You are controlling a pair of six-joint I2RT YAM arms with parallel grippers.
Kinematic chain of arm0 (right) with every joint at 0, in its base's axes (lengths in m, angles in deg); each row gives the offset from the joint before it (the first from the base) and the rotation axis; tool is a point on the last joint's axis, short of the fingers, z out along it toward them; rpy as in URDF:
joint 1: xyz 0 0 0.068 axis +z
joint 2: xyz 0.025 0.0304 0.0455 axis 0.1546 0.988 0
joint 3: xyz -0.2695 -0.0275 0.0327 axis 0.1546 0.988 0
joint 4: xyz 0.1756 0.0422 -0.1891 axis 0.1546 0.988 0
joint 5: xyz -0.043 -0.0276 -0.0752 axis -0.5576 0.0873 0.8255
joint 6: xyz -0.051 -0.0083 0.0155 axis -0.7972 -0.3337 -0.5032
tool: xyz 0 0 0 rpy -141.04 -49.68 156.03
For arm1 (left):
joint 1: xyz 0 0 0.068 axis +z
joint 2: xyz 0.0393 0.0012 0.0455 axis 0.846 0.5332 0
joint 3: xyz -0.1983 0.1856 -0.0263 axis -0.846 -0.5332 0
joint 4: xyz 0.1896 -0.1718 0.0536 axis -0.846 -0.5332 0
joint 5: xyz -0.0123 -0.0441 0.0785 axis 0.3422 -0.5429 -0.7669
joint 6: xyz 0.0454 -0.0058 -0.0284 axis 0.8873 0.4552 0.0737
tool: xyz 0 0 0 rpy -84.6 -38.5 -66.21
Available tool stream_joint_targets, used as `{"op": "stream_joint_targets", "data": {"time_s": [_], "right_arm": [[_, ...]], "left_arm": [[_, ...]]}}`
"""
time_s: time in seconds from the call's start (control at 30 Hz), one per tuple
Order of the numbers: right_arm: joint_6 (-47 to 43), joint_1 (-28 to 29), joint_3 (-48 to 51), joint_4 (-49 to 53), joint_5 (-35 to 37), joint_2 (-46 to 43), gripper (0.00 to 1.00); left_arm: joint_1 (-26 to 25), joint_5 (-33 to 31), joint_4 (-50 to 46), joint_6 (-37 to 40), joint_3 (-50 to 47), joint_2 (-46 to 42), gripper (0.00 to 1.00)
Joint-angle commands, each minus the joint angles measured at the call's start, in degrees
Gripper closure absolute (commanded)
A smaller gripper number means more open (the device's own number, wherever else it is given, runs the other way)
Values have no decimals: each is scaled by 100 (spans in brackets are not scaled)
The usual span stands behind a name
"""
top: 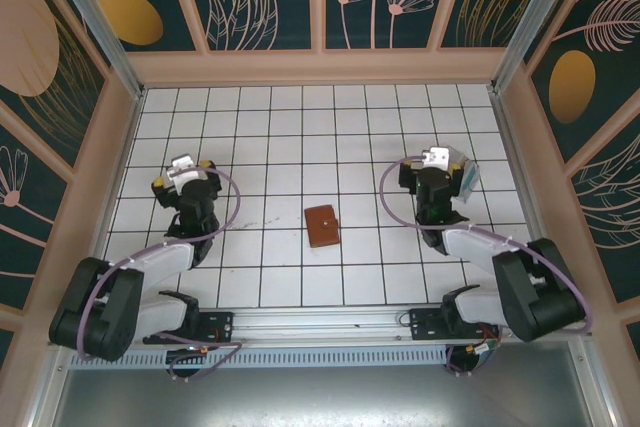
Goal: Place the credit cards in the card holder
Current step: Reset both arms
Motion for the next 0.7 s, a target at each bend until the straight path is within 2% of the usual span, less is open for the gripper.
{"op": "stream_joint_targets", "data": {"time_s": [0.0, 0.1, 0.13, 0.2, 0.27, 0.37, 0.4, 0.43, 0.47, 0.53, 0.57, 0.67], "right_arm": [[-18, -429, 331, -1391, -90, 246, 1], [357, -1073, 527, -1839, -980, 512, 1], [393, -1176, 474, -1737, -1086, 520, 1], [-32, -1220, 593, -2209, -1301, 574, 1], [-75, -1352, 720, -2631, -1392, 654, 1], [481, -2006, 958, -3234, -2044, 950, 1], [546, -2240, 1014, -3496, -2518, 1054, 1], [535, -2276, 989, -3357, -2615, 1063, 1], [500, -2217, 1047, -3629, -2543, 1228, 1], [452, -2101, 1144, -3919, -2238, 1330, 1], [517, -2069, 1140, -3901, -2023, 1337, 1], [477, -2048, 1076, -3822, -2019, 1356, 1]], "left_arm": [[131, 245, 1151, 12, -313, 214, 1], [341, 504, 1761, -56, -416, 374, 1], [431, 571, 1560, -108, -272, 460, 1], [565, 855, 1255, -49, -12, 639, 1], [663, 1038, 1029, -5, 206, 802, 1], [832, 1580, 1539, 501, 181, 987, 1], [952, 1926, 1782, 567, 103, 1051, 1], [1162, 2508, 1949, 526, 71, 1182, 1], [1352, 2951, 2127, 443, 80, 1402, 1], [1526, 3315, 2061, 338, 41, 1338, 1], [1554, 3288, 2299, 301, -48, 1388, 1], [1570, 3257, 3209, 279, -397, 1638, 1]]}}
